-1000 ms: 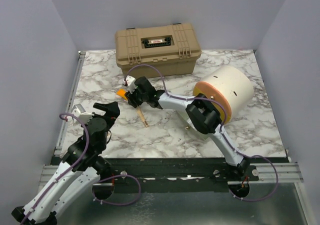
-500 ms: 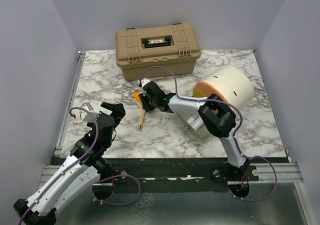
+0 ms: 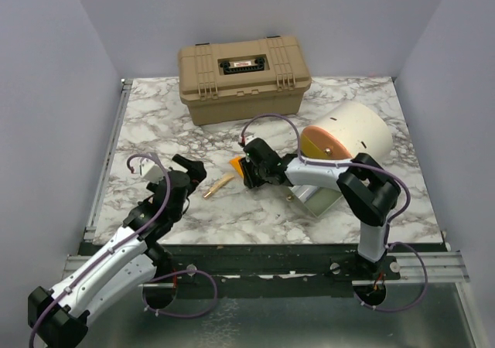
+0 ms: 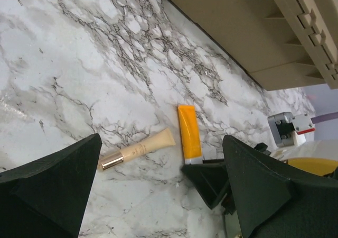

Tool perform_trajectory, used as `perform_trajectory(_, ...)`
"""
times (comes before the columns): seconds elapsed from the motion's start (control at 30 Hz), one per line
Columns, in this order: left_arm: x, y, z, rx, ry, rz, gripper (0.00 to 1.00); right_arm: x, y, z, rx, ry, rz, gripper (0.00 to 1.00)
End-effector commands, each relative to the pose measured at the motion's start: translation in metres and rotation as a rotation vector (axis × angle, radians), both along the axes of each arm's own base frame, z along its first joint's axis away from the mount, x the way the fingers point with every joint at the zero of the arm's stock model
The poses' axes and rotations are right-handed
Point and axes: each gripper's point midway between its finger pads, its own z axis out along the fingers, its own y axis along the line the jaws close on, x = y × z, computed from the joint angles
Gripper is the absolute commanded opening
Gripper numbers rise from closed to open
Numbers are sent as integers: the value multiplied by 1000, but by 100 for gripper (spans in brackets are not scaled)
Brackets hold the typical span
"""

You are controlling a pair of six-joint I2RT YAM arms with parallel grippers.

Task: Organize the makeup
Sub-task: Pick up the makeup from the center of the board.

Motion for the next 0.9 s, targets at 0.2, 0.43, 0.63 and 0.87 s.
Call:
perform_trajectory(0.2,12,-3,24,43,-36,-4,99,-73,-48,-25,-134,244,92,31)
perform_trajectory(0.43,11,-2,20,27,-32,8,99,-55,-35,-16,-135,206,78,46)
perform_trajectory(0.63,8,-1,18,26,-36,-4,99,-35,-27,-19,-177,185,42,50)
perform_trajectory(0.87,7,5,26,66,-65,-5,99,-28,-31,-24,-248,197,-20,40)
